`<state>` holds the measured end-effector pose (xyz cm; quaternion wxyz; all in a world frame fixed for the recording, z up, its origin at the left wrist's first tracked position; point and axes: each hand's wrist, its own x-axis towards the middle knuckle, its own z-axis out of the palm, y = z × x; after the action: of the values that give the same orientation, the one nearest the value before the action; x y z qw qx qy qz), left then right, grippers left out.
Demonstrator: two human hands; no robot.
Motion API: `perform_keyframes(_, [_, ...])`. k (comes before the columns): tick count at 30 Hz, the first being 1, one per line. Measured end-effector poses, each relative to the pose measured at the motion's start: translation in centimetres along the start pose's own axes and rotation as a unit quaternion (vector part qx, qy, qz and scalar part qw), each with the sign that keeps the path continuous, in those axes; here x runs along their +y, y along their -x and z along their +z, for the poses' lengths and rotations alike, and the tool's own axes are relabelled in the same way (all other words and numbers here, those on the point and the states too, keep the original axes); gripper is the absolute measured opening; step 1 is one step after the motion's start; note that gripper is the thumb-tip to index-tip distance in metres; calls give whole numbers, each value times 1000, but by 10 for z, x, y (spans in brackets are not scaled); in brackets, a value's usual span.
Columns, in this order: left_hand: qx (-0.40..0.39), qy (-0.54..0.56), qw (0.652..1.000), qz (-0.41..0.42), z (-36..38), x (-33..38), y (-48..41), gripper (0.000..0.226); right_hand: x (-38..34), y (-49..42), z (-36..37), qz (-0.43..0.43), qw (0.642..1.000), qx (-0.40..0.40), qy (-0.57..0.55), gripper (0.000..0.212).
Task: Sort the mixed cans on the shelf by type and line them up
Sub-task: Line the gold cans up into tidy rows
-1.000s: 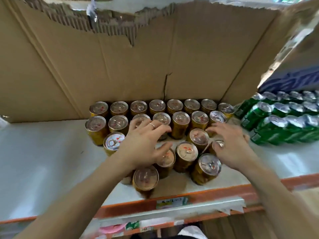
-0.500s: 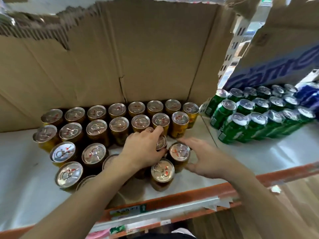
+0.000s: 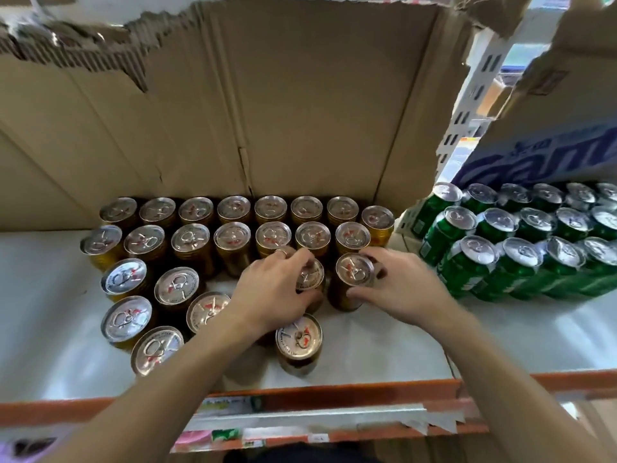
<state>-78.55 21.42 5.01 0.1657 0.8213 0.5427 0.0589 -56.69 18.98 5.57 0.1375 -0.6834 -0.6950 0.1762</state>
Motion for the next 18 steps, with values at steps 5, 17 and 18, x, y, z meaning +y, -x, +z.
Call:
perform_keyframes(5, [21,-11,1000,-16,2,16,0,49,31,-36,-31,-4,995,94,40,46])
perform_keyframes(17, [-3,-61,998,-34,-19,-10,27,70,41,-65,-14,33,996,53,70,72])
perform_keyframes(18, [-15,-82,996,-34,-24,-19,35,75,39,-58,-19,25,994,78,66,71])
